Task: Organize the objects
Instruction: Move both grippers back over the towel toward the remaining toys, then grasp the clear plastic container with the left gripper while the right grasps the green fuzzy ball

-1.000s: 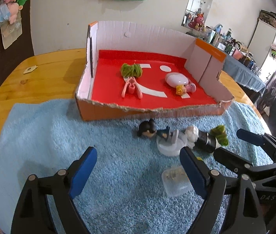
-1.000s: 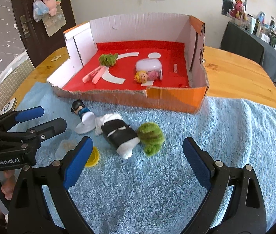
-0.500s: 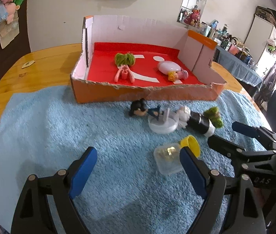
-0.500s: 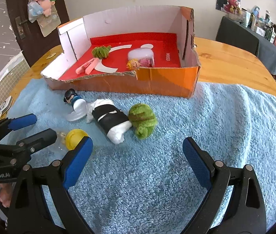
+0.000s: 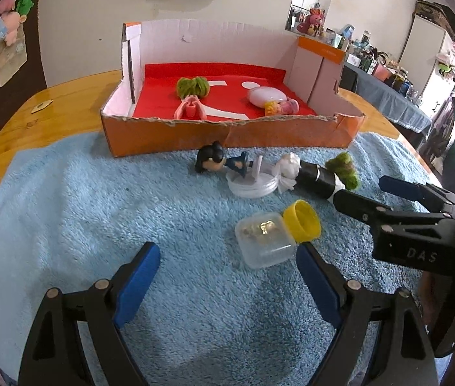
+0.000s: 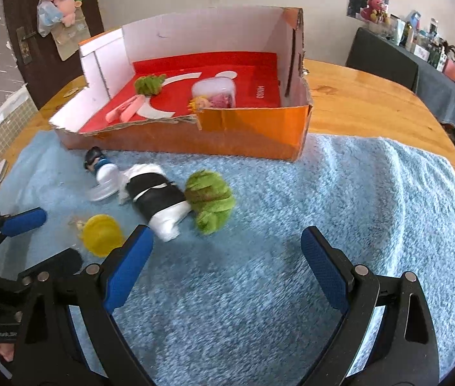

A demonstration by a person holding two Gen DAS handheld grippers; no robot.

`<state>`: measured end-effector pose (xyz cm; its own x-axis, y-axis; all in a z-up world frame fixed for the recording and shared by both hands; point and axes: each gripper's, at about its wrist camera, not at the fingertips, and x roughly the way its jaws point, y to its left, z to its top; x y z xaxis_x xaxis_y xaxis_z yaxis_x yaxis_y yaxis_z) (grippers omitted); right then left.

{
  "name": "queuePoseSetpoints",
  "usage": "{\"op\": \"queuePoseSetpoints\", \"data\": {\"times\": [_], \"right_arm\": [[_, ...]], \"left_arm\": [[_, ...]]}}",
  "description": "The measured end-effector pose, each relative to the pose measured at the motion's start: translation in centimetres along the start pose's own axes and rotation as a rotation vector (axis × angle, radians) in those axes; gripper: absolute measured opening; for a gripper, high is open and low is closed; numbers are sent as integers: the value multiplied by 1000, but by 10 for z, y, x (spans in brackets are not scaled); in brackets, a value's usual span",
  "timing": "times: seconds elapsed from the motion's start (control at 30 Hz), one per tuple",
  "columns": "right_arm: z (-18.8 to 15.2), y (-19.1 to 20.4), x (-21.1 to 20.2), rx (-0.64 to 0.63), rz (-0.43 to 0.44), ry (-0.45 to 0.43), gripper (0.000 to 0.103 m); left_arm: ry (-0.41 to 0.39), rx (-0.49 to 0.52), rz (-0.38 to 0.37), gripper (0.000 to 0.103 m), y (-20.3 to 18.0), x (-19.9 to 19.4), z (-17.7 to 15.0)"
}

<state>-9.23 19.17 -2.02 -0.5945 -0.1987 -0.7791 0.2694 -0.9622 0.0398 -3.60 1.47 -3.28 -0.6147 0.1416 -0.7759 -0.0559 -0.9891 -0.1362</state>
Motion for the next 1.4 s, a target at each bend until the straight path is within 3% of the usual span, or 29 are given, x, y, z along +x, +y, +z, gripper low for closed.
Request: {"op": "queuePoseSetpoints", "data": {"times": [0.37, 0.47, 0.7, 0.87, 0.93, 1.07, 1.4], "right_arm": [[9, -20, -3, 32, -51, -20, 94], [12, -20, 2, 27, -42, -12, 93], [22, -11, 16, 17, 7, 4, 70], [27, -10, 22, 29, 32, 5, 63], [28, -11, 21, 43, 57, 0, 55], [28, -11, 20, 51, 102, 2, 27], [18, -3, -3, 34, 144, -63, 24]], "left_arm": [[-18, 7, 30, 88, -7, 4, -1], [-27, -1, 47, 83, -3, 3, -1], [-34, 0, 87, 71, 2, 2, 0], [-38, -4, 95, 60, 8, 2, 3], [-38, -10, 90, 57, 10, 2, 4], [-42, -11, 89, 53, 12, 1, 4], [-42, -32, 67, 40, 21, -1, 6]]}}
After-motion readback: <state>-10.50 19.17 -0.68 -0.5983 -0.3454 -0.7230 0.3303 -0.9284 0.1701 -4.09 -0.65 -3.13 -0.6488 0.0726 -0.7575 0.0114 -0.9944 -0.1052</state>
